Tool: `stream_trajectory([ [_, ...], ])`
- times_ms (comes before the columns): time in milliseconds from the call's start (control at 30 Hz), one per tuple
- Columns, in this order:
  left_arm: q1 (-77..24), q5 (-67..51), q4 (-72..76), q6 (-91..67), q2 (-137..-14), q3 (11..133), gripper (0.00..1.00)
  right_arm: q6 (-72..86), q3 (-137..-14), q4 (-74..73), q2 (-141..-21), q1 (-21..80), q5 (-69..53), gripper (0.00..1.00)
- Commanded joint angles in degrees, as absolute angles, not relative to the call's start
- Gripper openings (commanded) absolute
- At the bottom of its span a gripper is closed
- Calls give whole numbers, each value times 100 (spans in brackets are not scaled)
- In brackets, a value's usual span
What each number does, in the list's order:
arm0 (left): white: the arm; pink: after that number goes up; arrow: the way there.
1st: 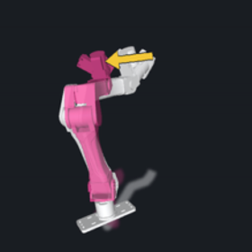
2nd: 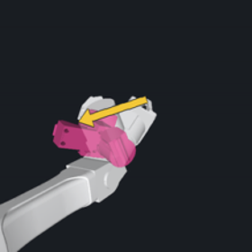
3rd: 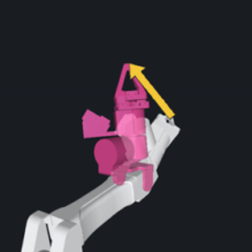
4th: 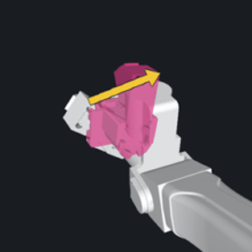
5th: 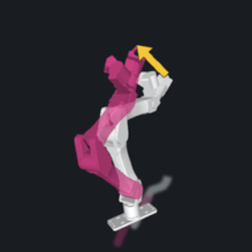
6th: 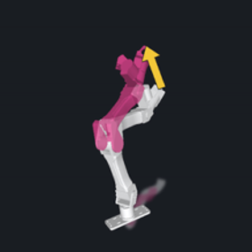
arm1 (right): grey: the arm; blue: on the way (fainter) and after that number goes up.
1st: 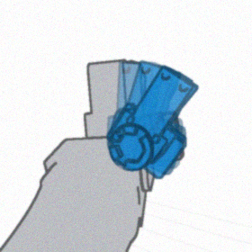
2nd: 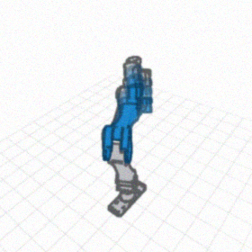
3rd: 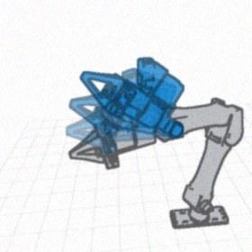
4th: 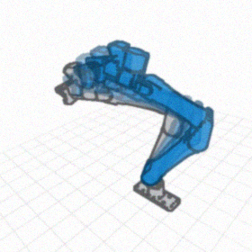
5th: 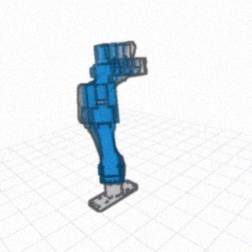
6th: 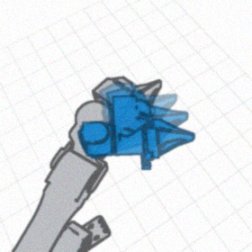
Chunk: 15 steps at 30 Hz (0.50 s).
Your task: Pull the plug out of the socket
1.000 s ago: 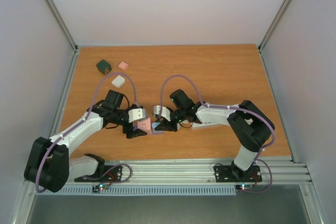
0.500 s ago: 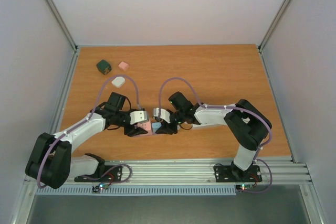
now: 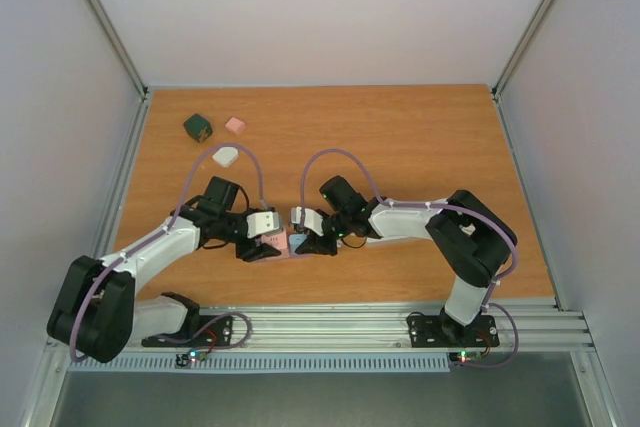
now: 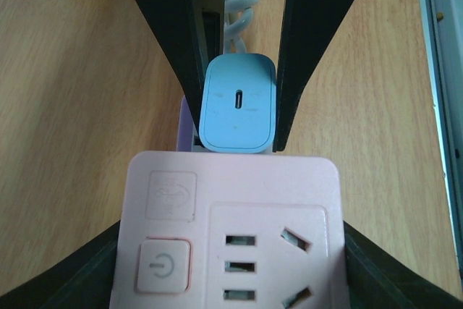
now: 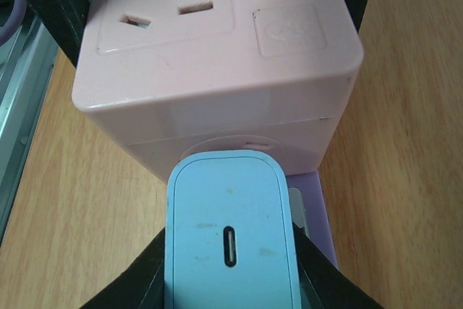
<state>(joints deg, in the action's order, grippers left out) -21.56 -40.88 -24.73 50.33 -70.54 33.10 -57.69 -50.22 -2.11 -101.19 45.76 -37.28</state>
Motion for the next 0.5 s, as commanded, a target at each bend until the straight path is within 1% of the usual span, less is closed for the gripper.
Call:
stream_trajectory([
  [0,-2191,-5010,-2296,4580,-6764,3512,41,-5713,-5033,-334,-10367,4643,-3477,11],
  [133,-2188,-5168,-2304,4492,-6645,3639,37,-5705,-5019,-334,-10456,4641,-3335,7],
  [333,-2193,-4881,-2442,4783,-6442,3749,34,-5654,-5028,-314,-10568,4638,-3149,2],
  [467,-2189,-4936,-2435,4602,-6517,3786,34,-5600,-5025,-281,-10612,4641,-3060,1],
])
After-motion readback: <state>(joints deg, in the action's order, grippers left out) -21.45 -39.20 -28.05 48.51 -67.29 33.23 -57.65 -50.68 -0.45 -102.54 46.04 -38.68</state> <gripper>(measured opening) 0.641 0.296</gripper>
